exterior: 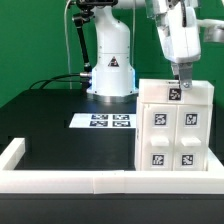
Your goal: Assemble cabinet
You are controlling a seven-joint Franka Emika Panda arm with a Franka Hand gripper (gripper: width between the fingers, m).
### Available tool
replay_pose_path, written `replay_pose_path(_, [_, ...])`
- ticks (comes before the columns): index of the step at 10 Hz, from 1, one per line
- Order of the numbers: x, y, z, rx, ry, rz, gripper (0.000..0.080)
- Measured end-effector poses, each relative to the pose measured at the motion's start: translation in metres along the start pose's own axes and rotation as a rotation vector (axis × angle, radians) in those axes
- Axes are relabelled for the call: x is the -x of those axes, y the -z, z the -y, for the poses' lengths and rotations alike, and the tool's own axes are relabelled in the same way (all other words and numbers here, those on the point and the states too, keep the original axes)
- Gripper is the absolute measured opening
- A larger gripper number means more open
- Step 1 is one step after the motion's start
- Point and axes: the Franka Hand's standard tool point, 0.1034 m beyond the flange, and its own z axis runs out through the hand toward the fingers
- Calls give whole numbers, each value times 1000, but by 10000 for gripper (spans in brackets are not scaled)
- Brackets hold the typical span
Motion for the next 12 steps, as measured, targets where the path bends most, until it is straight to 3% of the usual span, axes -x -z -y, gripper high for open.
replay_pose_path(1, [1,3,1,-4,38,3,757])
replay_pose_path(4, [5,14,3,-18,114,19,798])
replay_pose_path(7, [5,11,1,-5,169,20,797])
replay_pose_path(8, [6,11,-3,56,308,17,797])
replay_pose_path(9, [8,14,-1,97,434,25,797])
replay_pose_path(12, [11,19,4,130,735,61,797])
